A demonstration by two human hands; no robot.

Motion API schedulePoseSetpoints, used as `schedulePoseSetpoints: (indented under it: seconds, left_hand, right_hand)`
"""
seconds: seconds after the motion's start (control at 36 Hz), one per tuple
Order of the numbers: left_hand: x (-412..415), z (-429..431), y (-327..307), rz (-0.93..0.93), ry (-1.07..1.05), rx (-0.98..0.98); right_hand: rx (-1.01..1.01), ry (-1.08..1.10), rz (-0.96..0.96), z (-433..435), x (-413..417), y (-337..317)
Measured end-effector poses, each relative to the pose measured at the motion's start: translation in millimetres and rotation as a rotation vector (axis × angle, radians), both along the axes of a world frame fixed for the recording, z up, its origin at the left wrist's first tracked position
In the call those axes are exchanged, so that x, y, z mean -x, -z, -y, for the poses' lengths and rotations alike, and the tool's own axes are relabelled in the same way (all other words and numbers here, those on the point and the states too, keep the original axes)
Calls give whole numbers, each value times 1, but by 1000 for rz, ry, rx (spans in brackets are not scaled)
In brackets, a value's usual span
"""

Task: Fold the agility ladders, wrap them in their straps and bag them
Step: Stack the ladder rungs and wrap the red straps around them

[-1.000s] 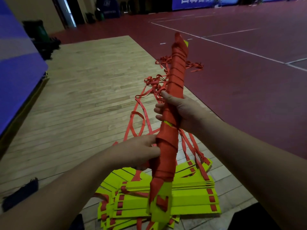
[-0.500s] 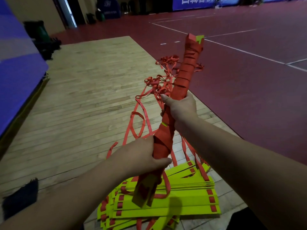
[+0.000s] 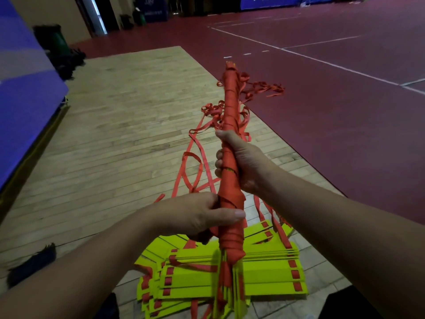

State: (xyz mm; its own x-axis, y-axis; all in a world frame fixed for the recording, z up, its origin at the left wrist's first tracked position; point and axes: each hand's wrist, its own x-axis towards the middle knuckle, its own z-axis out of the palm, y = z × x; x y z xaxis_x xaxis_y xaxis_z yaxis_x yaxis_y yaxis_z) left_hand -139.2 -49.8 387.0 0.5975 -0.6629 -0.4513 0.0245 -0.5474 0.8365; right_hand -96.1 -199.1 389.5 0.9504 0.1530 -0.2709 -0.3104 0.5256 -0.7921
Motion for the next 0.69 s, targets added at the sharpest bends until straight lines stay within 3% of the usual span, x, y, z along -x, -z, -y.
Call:
schedulePoseSetpoints:
  seconds: [0.22,0.42,0.56,0.69]
  left_hand:
    - [-11,-11,21,-102,40,189]
    - [-22,-9,30,297,-73,-74]
    - [-25,-16,30,375,-117,-90]
    - [-26,-23,20,309,-214,84]
  right_hand:
    - [146,21,108,8,-5,0]
    - [533,325,247,8,-16,13]
    - [384,323,176,-1,-16,10]
    - [273,265,85,-4,-14,2]
